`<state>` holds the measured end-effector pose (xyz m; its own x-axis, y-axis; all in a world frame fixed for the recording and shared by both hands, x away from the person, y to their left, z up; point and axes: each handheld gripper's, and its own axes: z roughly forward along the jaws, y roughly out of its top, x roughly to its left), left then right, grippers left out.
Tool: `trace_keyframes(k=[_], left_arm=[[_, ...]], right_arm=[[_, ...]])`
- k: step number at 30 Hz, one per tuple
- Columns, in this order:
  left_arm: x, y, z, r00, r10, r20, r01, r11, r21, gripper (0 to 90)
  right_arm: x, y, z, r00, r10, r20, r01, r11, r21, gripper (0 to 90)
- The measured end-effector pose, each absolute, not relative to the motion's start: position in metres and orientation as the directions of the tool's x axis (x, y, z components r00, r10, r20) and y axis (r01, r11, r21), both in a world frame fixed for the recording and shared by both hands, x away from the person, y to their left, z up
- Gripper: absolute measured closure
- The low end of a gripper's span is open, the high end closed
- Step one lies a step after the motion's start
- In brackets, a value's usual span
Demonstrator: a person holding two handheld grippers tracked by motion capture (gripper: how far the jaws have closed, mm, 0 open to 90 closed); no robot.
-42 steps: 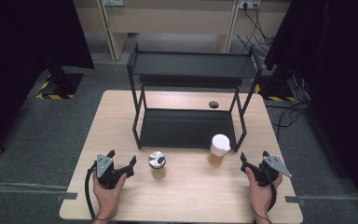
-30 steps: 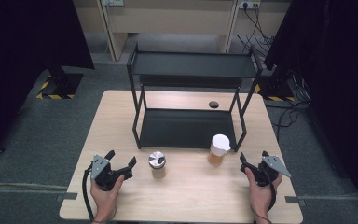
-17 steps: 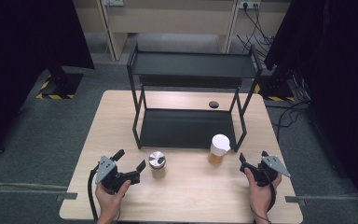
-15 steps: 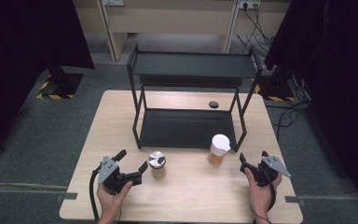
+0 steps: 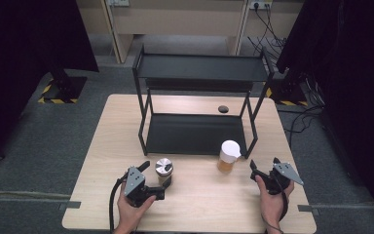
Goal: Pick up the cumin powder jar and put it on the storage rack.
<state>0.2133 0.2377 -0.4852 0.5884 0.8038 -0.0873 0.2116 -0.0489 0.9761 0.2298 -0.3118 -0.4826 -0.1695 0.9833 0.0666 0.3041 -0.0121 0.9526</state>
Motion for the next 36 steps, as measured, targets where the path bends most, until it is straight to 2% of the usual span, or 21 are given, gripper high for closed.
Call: trace_keyframes(k=[11, 18, 28, 36], left_arm=[[0.228, 0.225, -0.489, 0.571, 0.816, -0.094, 0.276, -0.083, 0.958, 3.2], [0.229, 0.224, -0.490, 0.570, 0.818, -0.083, 0.282, -0.099, 0.954, 10.9], [0.233, 0.218, -0.488, 0.558, 0.825, -0.087, 0.302, -0.105, 0.947, 13.6], [0.231, 0.213, -0.487, 0.554, 0.831, -0.056, 0.288, -0.128, 0.949, 29.7]], right_arm=[[0.230, -0.311, -0.482, -0.178, 0.982, 0.064, 0.306, -0.006, 0.952, 6.9], [0.230, -0.311, -0.482, -0.180, 0.981, 0.066, 0.306, -0.008, 0.952, 6.9], [0.230, -0.310, -0.482, -0.183, 0.981, 0.064, 0.306, -0.005, 0.952, 6.9], [0.230, -0.310, -0.483, -0.184, 0.981, 0.063, 0.305, -0.004, 0.952, 6.9]])
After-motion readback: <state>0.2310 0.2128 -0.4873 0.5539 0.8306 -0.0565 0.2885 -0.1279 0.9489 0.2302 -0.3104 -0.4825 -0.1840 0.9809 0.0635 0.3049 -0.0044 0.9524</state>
